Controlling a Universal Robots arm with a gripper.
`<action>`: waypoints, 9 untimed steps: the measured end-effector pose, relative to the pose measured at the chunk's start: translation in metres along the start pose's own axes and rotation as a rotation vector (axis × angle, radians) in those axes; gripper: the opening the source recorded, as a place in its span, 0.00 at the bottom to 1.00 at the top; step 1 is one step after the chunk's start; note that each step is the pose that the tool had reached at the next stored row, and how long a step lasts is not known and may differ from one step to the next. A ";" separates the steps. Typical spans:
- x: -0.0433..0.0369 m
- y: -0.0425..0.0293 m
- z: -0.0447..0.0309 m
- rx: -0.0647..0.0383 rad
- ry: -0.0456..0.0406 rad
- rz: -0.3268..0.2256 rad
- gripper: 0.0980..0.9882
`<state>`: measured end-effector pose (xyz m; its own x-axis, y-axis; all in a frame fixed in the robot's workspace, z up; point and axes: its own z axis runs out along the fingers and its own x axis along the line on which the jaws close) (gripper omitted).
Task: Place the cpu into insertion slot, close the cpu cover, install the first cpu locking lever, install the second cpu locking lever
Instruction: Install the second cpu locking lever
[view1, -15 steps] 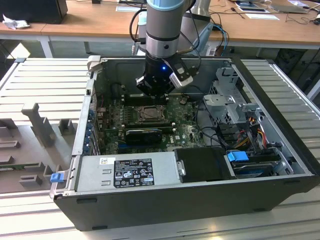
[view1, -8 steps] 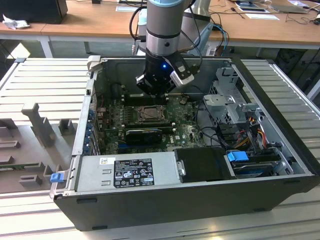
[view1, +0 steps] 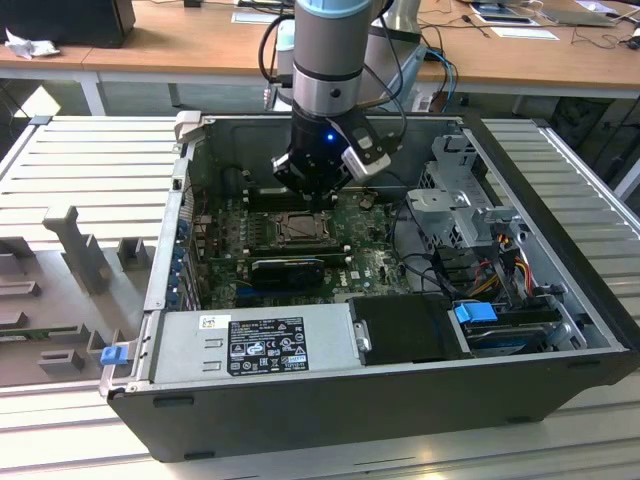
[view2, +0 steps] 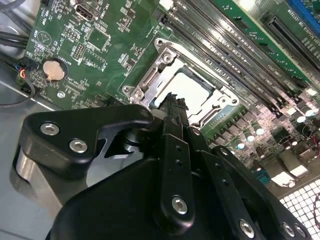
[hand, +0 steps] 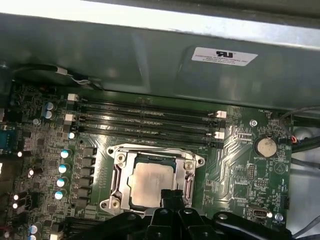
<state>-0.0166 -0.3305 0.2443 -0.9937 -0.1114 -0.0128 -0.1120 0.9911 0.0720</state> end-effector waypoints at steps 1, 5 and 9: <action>0.0000 -0.0002 -0.0006 0.000 -0.0001 0.000 0.01; 0.0003 -0.0035 -0.0011 0.000 -0.0001 0.000 0.01; 0.0011 -0.0098 -0.0016 0.000 -0.0001 0.000 0.01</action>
<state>-0.0166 -0.3405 0.2452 -0.9937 -0.1115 -0.0129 -0.1121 0.9911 0.0722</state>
